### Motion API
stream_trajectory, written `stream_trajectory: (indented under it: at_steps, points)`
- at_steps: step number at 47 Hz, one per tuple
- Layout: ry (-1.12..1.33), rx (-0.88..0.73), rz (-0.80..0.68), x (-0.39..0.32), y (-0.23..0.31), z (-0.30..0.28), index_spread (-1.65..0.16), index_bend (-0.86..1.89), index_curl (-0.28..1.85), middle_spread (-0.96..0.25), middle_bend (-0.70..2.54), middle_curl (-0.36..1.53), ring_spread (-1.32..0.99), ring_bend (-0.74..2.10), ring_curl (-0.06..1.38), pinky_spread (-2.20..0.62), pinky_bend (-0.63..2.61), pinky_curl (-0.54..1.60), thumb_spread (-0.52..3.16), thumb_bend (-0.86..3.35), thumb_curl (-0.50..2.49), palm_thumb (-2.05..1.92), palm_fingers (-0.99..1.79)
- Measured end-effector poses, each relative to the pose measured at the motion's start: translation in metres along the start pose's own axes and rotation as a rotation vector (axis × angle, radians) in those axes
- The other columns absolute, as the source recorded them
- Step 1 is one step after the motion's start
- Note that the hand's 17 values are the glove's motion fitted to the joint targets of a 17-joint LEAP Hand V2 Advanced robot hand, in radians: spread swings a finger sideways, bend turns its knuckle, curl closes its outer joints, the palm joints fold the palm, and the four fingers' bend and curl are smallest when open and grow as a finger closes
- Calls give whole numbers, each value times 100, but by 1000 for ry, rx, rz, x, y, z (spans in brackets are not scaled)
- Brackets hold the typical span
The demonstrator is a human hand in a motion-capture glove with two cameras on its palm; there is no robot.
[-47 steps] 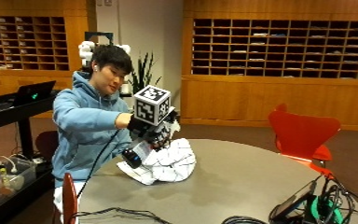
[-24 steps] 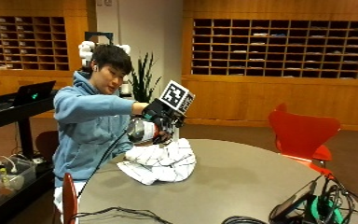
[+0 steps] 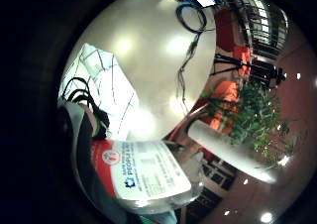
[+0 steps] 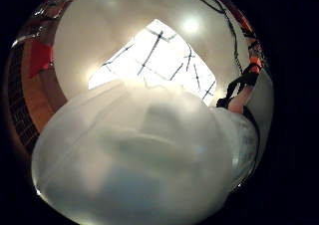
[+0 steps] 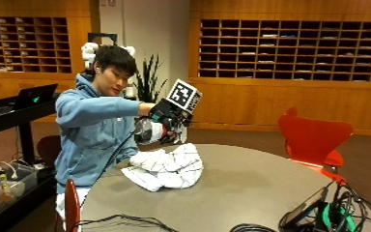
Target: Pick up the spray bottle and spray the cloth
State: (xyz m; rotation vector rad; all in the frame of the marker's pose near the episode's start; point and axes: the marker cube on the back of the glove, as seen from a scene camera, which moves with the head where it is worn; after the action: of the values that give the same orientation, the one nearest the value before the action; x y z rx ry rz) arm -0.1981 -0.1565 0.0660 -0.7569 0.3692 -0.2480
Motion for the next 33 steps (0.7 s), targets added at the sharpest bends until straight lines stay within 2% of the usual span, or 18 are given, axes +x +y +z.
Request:
stream_trajectory:
  at_steps: [10, 16, 24, 33]
  points:
    - [-54, -20, -47, -15, -3, 8, -21, 32, 50, -16, 51, 46, -21, 53, 42, -26, 34, 37, 15, -4, 74, 94, 139]
    - [-171, 45, -136, -23, -6, 0, -21, 32, 50, -16, 51, 46, -21, 53, 42, -26, 34, 37, 15, -4, 74, 94, 139]
    - [-499, 220, -226, -35, -2, -42, -21, 32, 50, -16, 51, 45, -21, 53, 42, -27, 35, 37, 14, -4, 74, 94, 139]
    - [-1012, 536, -330, -80, -7, -83, -21, 32, 50, -16, 51, 45, -20, 53, 42, -26, 35, 37, 14, -4, 75, 95, 138]
